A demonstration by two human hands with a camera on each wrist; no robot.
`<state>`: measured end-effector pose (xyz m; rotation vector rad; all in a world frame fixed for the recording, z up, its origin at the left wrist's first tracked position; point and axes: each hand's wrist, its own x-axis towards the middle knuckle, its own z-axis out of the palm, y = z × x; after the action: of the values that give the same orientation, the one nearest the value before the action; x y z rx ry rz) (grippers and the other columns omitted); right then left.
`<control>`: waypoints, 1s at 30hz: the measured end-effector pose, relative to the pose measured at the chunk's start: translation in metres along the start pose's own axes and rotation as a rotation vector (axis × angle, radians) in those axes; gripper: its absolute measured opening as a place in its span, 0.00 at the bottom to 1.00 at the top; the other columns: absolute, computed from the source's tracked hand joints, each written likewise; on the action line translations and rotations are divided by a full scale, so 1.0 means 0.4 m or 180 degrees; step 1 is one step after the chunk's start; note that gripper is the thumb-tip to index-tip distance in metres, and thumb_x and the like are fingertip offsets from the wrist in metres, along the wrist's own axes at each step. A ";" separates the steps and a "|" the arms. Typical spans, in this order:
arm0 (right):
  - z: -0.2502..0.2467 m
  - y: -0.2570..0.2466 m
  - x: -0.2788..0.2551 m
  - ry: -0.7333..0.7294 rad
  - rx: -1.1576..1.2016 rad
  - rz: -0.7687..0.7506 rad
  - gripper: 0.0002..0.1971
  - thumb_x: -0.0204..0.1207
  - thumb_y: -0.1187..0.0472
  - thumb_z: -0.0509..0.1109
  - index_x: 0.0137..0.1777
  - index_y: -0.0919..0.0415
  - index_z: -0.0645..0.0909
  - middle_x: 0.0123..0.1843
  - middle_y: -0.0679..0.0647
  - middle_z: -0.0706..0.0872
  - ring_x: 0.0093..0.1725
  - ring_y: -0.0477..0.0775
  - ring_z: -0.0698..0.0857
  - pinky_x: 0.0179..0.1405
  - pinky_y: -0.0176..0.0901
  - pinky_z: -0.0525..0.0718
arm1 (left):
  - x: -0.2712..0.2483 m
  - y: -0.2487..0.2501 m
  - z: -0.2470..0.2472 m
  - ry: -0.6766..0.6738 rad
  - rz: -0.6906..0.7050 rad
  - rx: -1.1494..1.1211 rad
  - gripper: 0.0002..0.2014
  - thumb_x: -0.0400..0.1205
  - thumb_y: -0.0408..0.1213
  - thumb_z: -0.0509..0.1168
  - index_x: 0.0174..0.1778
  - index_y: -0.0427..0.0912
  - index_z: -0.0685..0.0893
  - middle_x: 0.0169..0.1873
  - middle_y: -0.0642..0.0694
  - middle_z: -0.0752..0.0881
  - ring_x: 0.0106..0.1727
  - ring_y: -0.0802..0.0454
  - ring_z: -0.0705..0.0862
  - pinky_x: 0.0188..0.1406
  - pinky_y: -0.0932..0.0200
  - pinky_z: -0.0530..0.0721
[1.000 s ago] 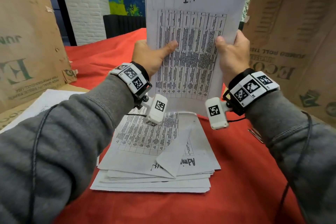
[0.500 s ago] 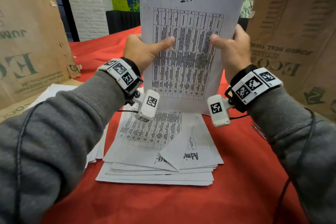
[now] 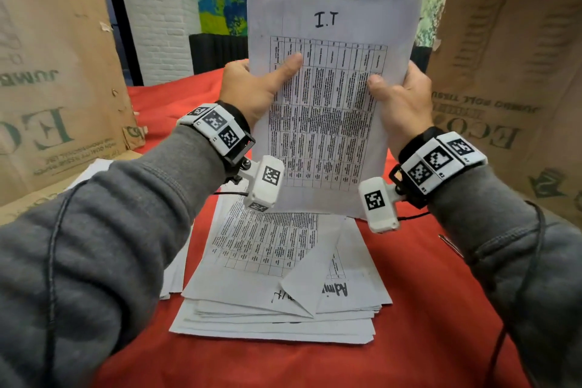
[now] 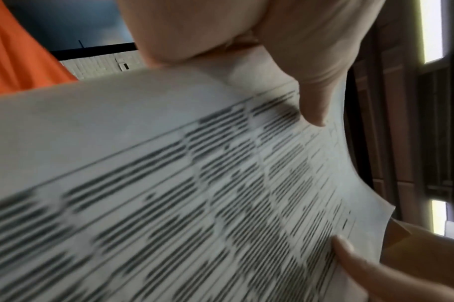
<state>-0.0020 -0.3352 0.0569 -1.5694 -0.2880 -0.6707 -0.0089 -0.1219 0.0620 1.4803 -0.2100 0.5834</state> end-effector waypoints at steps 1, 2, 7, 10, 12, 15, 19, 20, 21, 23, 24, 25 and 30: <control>0.000 0.000 0.002 -0.0039 -0.0005 0.0009 0.13 0.73 0.61 0.71 0.58 0.55 0.85 0.57 0.54 0.93 0.58 0.57 0.92 0.64 0.62 0.89 | 0.013 0.013 -0.002 0.0017 0.0015 0.0001 0.09 0.77 0.42 0.82 0.43 0.44 0.90 0.39 0.50 0.95 0.45 0.52 0.95 0.49 0.52 0.94; 0.002 -0.001 0.004 -0.0080 0.0009 0.0022 0.12 0.74 0.62 0.71 0.57 0.53 0.85 0.57 0.53 0.93 0.59 0.57 0.92 0.64 0.62 0.89 | 0.024 0.026 -0.002 0.0013 0.0053 0.0002 0.09 0.77 0.43 0.82 0.44 0.43 0.91 0.41 0.49 0.96 0.46 0.51 0.95 0.50 0.50 0.94; 0.013 -0.010 0.009 -0.0088 0.0175 0.0080 0.18 0.73 0.61 0.71 0.63 0.58 0.85 0.59 0.55 0.93 0.60 0.59 0.92 0.65 0.63 0.89 | 0.059 0.053 -0.003 -0.0032 0.0217 0.0115 0.08 0.81 0.42 0.79 0.48 0.41 0.93 0.47 0.43 0.96 0.50 0.46 0.96 0.56 0.43 0.94; 0.010 -0.016 0.018 -0.0061 0.0188 0.0228 0.17 0.75 0.63 0.72 0.64 0.60 0.86 0.59 0.55 0.93 0.59 0.58 0.92 0.65 0.64 0.89 | 0.074 0.068 -0.005 0.0048 0.0186 0.0210 0.17 0.82 0.48 0.77 0.48 0.35 0.92 0.47 0.38 0.95 0.49 0.42 0.95 0.55 0.40 0.94; 0.009 -0.016 0.021 -0.0090 0.0234 0.0377 0.15 0.75 0.65 0.73 0.62 0.60 0.87 0.57 0.55 0.94 0.57 0.58 0.93 0.63 0.64 0.90 | 0.088 0.073 -0.006 0.0178 0.0170 0.0411 0.19 0.83 0.53 0.75 0.41 0.37 0.91 0.40 0.41 0.95 0.42 0.50 0.95 0.46 0.50 0.94; 0.000 -0.024 0.006 -0.0351 0.0291 0.0575 0.10 0.80 0.71 0.71 0.57 0.60 0.87 0.57 0.58 0.94 0.56 0.61 0.94 0.62 0.65 0.91 | 0.100 0.068 -0.014 0.0281 0.0095 0.0628 0.19 0.86 0.51 0.71 0.33 0.43 0.87 0.32 0.49 0.91 0.31 0.59 0.91 0.37 0.60 0.90; -0.033 -0.032 -0.031 -0.0950 0.0097 0.0944 0.13 0.85 0.73 0.67 0.66 0.64 0.84 0.60 0.62 0.93 0.53 0.65 0.93 0.52 0.64 0.92 | 0.094 0.054 -0.022 0.0057 -0.0146 0.1211 0.19 0.88 0.50 0.68 0.48 0.35 0.90 0.37 0.50 0.88 0.36 0.56 0.88 0.38 0.67 0.88; -0.045 -0.029 -0.039 -0.1113 -0.0070 0.1042 0.13 0.84 0.72 0.68 0.66 0.63 0.84 0.60 0.63 0.93 0.50 0.64 0.93 0.47 0.61 0.92 | 0.080 0.043 -0.023 -0.0061 -0.0300 0.1570 0.19 0.89 0.51 0.66 0.54 0.36 0.89 0.40 0.50 0.88 0.38 0.56 0.86 0.36 0.68 0.83; -0.059 -0.022 -0.046 -0.1265 -0.0266 0.1153 0.13 0.84 0.72 0.69 0.65 0.63 0.85 0.59 0.63 0.93 0.48 0.62 0.93 0.41 0.57 0.92 | 0.071 0.024 -0.027 -0.0193 -0.0458 0.1871 0.23 0.89 0.54 0.65 0.59 0.34 0.87 0.46 0.48 0.88 0.44 0.53 0.86 0.40 0.64 0.81; -0.082 -0.012 -0.058 -0.1368 -0.0716 0.1274 0.13 0.81 0.71 0.72 0.64 0.61 0.84 0.57 0.61 0.94 0.45 0.58 0.94 0.33 0.50 0.90 | 0.044 -0.031 -0.037 -0.0410 -0.0755 0.1934 0.29 0.88 0.58 0.65 0.62 0.31 0.86 0.55 0.43 0.90 0.54 0.44 0.89 0.47 0.57 0.82; -0.092 -0.008 -0.058 -0.1232 -0.1134 0.1165 0.16 0.79 0.69 0.75 0.65 0.60 0.81 0.58 0.59 0.93 0.48 0.58 0.93 0.35 0.49 0.90 | 0.020 -0.055 -0.039 -0.0462 -0.0841 0.1754 0.27 0.88 0.57 0.66 0.60 0.32 0.88 0.53 0.41 0.92 0.55 0.41 0.91 0.47 0.55 0.85; -0.101 -0.002 -0.050 -0.1062 -0.1762 0.0894 0.21 0.76 0.65 0.78 0.68 0.59 0.77 0.62 0.57 0.89 0.54 0.59 0.90 0.42 0.51 0.88 | -0.002 -0.078 -0.038 -0.0518 -0.0859 0.1604 0.24 0.88 0.56 0.67 0.55 0.34 0.89 0.49 0.42 0.93 0.53 0.41 0.92 0.46 0.54 0.87; -0.057 -0.001 -0.020 -0.1358 -0.2932 -0.0840 0.27 0.78 0.58 0.75 0.77 0.56 0.78 0.75 0.56 0.83 0.75 0.59 0.81 0.77 0.52 0.77 | -0.074 -0.132 -0.001 -0.0974 -0.0487 0.1585 0.26 0.89 0.53 0.67 0.40 0.31 0.88 0.37 0.41 0.90 0.37 0.49 0.87 0.39 0.57 0.82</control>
<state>-0.0140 -0.3555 0.0523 -2.5982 -0.5579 -0.7069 -0.0082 -0.1278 0.0020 2.0502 -0.1940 0.2900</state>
